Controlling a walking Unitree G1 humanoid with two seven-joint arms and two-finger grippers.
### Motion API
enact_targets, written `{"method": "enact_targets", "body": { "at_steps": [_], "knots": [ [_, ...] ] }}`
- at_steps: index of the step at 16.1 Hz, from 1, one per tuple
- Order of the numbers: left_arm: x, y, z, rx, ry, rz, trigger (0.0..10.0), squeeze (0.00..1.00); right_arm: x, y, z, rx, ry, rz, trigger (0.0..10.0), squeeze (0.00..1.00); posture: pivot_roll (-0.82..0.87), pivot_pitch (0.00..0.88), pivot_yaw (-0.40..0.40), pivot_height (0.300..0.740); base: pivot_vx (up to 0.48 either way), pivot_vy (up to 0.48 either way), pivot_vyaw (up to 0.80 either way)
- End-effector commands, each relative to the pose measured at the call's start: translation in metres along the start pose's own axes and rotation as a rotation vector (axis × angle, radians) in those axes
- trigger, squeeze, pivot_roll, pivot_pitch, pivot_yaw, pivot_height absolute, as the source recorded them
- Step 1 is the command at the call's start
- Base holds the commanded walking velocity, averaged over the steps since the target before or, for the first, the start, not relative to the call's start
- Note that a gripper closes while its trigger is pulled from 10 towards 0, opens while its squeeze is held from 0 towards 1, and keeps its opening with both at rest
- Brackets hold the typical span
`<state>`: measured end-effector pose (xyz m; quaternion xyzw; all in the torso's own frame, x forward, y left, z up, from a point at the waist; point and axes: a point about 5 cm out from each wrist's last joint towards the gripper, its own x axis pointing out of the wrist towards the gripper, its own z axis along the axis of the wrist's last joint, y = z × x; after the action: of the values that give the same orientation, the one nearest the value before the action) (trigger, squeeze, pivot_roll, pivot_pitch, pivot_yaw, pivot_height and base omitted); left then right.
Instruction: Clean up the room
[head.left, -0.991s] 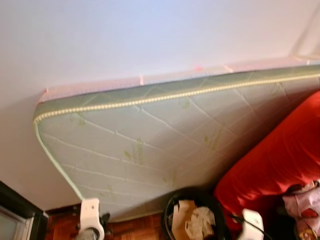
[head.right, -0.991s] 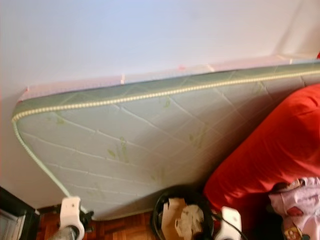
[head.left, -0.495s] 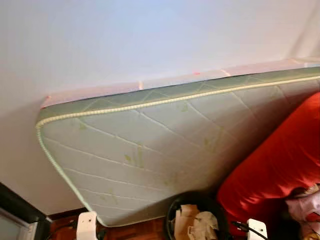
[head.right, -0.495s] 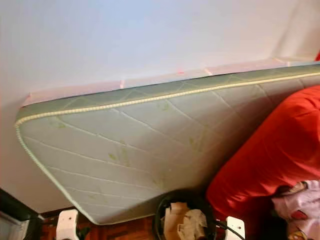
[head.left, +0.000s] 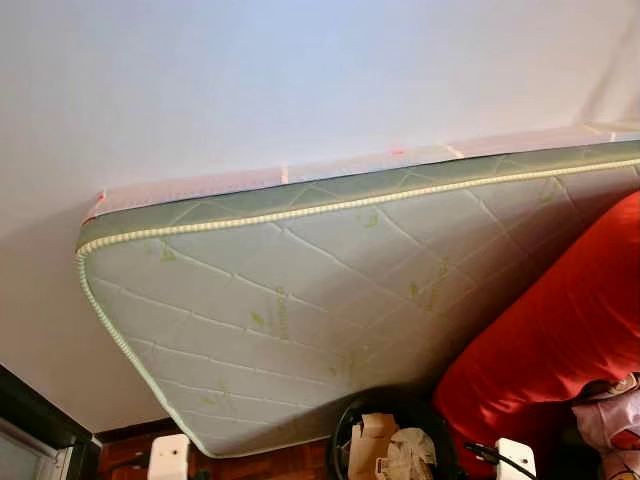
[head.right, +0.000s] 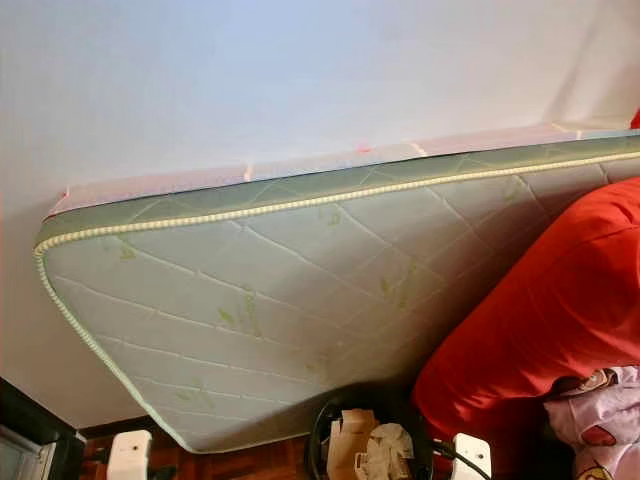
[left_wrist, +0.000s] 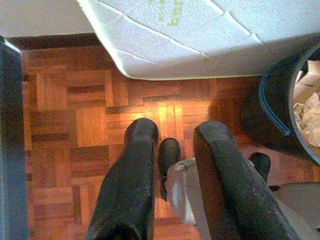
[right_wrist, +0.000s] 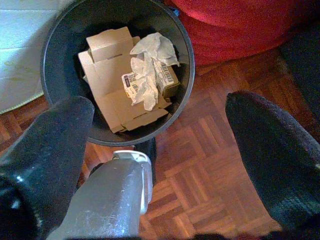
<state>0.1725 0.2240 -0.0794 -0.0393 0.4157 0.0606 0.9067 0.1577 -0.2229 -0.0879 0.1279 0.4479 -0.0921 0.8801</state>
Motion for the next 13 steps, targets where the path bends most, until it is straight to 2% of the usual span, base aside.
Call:
{"method": "enact_targets", "body": {
  "at_steps": [1,3,6,13],
  "knots": [
    [0.0,-0.004,-0.006,0.007,0.037,0.002,10.0,0.0,-0.001,-0.003,0.001,0.005,-0.007,-0.003,10.0,0.0,0.05,0.0,-0.026,0.74,0.0,0.0,0.0],
    [0.0,-0.011,-0.008,0.008,0.045,-0.006,10.0,0.0,-0.001,-0.002,0.0,0.003,-0.005,0.008,10.0,0.0,0.05,0.0,-0.029,0.74,0.0,0.0,0.0],
    [0.0,-0.013,-0.01,0.004,0.049,-0.009,10.0,0.0,-0.001,-0.003,-0.001,-0.005,0.001,0.009,10.0,0.0,0.06,0.0,-0.031,0.74,0.0,0.0,0.0],
    [-0.007,0.005,-0.021,0.01,0.069,0.003,10.0,0.0,-0.001,-0.002,-0.004,-0.022,0.014,0.019,10.0,0.0,0.03,0.0,-0.022,0.74,0.0,0.0,0.0]
  ]
}}
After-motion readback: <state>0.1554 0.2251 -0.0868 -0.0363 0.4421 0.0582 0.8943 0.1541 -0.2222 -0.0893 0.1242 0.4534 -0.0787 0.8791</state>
